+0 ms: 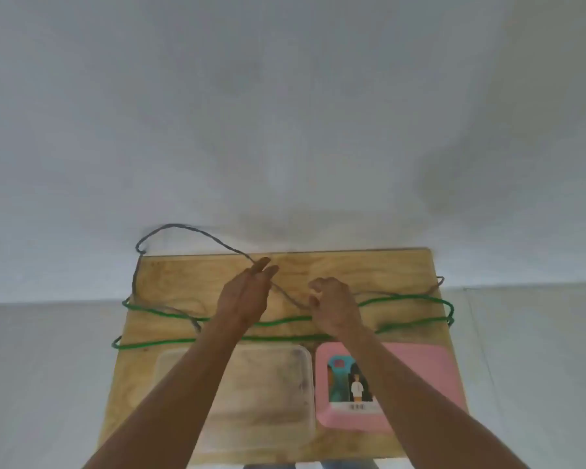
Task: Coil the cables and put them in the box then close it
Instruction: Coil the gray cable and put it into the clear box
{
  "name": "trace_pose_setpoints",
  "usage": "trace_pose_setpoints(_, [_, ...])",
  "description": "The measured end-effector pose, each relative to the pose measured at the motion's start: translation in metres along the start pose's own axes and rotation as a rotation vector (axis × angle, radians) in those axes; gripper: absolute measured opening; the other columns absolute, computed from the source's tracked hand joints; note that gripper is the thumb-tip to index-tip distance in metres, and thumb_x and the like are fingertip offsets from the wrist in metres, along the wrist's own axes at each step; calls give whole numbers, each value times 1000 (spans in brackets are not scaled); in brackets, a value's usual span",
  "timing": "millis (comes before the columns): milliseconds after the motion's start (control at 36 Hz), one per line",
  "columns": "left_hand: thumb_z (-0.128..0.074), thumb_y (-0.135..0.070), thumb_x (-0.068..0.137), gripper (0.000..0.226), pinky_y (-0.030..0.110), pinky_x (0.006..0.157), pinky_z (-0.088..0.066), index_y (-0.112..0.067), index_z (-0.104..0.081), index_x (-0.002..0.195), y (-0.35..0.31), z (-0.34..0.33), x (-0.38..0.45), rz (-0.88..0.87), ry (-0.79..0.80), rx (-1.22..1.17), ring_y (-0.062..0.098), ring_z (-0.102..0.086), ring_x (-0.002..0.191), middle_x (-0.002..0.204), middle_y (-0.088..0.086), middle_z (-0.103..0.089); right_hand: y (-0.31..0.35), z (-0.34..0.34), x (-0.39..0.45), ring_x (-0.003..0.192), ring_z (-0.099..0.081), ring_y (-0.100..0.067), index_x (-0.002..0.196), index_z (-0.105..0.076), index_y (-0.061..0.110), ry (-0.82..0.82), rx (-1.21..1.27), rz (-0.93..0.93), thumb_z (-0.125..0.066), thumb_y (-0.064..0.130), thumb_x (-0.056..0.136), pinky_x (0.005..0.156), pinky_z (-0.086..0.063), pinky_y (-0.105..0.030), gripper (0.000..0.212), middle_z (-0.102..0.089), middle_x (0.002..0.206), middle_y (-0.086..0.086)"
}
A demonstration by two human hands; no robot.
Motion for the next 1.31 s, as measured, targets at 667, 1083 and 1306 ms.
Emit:
trace_pose_setpoints(667, [-64,-31,94,23,25,69,-33,-15,-61,77,-5,101,14,92,-296,-503,16,-50,74,73,-10,-50,7,110,-15,122,-42,-31,114,-67,19,-376,-399,-208,-26,41,103,100,-35,-48,48,-60,121,-6])
trace_pose_setpoints(1083, [-42,-28,104,32,33,48,-52,-8,-63,92,-143,142,-43,-20,-234,-735,20,-57,64,74,11,-61,124,275,-142,85,-48,-27,98,-60,15,-1240,99,195,-28,21,94,67,-42,-37,33,-53,87,-4])
trace_pose_setpoints(1306, [-47,-21,100,23,29,71,-53,-36,-48,83,-161,145,-57,-19,-243,-1004,13,-56,80,86,-12,-53,160,261,-187,78,-49,-25,95,-63,16,-1212,29,505,-37,14,93,69,-40,-37,27,-55,81,-2])
Point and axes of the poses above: each hand's wrist, its own x-axis towards the middle knuckle, its own z-axis out of the back of the hand, y = z × x, the point moved 7 cm from there along x, towards the middle knuckle
